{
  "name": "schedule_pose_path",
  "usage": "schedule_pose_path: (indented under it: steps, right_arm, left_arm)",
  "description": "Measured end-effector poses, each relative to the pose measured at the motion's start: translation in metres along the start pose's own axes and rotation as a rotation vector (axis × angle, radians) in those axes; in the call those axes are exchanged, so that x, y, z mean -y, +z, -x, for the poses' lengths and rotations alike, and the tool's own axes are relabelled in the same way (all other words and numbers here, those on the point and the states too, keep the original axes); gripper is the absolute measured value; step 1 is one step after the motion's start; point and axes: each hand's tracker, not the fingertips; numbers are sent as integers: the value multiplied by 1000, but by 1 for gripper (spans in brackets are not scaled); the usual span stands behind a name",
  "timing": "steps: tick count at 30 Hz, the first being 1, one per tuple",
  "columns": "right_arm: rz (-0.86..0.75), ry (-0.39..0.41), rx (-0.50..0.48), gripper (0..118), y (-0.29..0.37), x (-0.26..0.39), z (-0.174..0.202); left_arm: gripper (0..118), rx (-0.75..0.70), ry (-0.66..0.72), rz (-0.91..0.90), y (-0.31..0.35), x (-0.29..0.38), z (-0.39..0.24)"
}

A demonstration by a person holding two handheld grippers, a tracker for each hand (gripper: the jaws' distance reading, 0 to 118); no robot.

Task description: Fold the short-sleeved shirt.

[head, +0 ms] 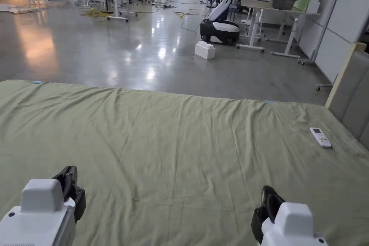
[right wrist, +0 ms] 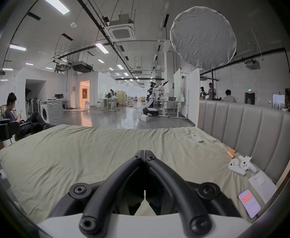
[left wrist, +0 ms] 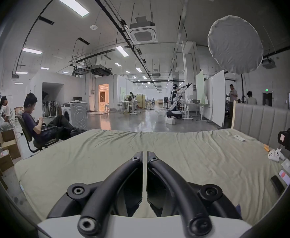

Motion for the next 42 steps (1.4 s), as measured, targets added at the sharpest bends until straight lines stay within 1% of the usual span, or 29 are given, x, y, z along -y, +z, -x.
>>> schedule_pose_path:
  steps: [1,2,3,4,5,7,10,11,14,16,20,22,24,26,27,28,29,30,31,32,35,39,40,42]
  right_arm:
    - [21,14,-17,0,6,8,7]
    - [62,56,-35,0,9,18,16]
    - [92,76,-55,0,13,27,24]
    - [107,82,-101,0,15,39,36]
    - [163,65,-116,0,16,51,45]
    - [232,55,-139,0,17,71,61]
    - [326,18,-176,0,11,95,81]
    - [322,20,-187,0,7,101,85]
    - [355,32,-178,0,-7,119,94]
    - [385,49,-168,0,-16,131,94]
    - [482,38,-158,0,-28,157,91]
    - [509,40,-152,0,-32,167,89]
    - [528,14,-149,0,-31,175,85]
    - [516,8,-150,0,-31,174,83]
    - [518,8,-152,0,-33,173,83]
    - [521,5,-153,0,-31,172,83]
    - [521,-1,-155,0,-32,173,81]
    - [521,-4,-157,0,-32,174,80]
    - [522,-6,-159,0,-32,175,79]
    - [519,-4,-159,0,-31,173,81]
    - [517,-1,-162,0,-30,173,80]
    - [510,9,-163,0,-30,175,81]
    - [509,13,-164,0,-29,173,82]
    - [510,14,-170,0,-29,173,81]
  left_arm:
    - [4,2,-13,12,2,2,4]
    - [4,0,-13,18,4,5,7]
    - [4,-3,-7,23,7,8,12]
    - [4,-7,-1,31,10,11,16]
    - [4,-13,4,41,12,13,19]
    - [4,-13,3,59,17,20,25]
    - [4,-9,3,95,23,31,32]
    - [4,-1,7,108,26,35,35]
    - [4,6,11,140,34,44,39]
    - [4,12,17,163,38,51,41]
    - [4,44,53,223,39,63,42]
    - [4,91,82,263,37,67,42]
    - [4,151,103,324,32,71,40]
    - [6,261,153,433,19,77,41]
    - [12,310,190,488,11,79,42]
    - [24,363,233,531,4,82,43]
    - [42,438,279,599,-6,87,43]
    - [64,473,309,633,-14,92,42]
    - [90,506,325,663,-23,98,41]
    - [100,537,340,694,-30,104,40]
    - [100,647,420,758,-54,121,39]
    - [100,736,504,898,-83,147,29]
    - [100,737,524,931,-89,153,27]
    - [97,782,571,1021,-105,172,23]
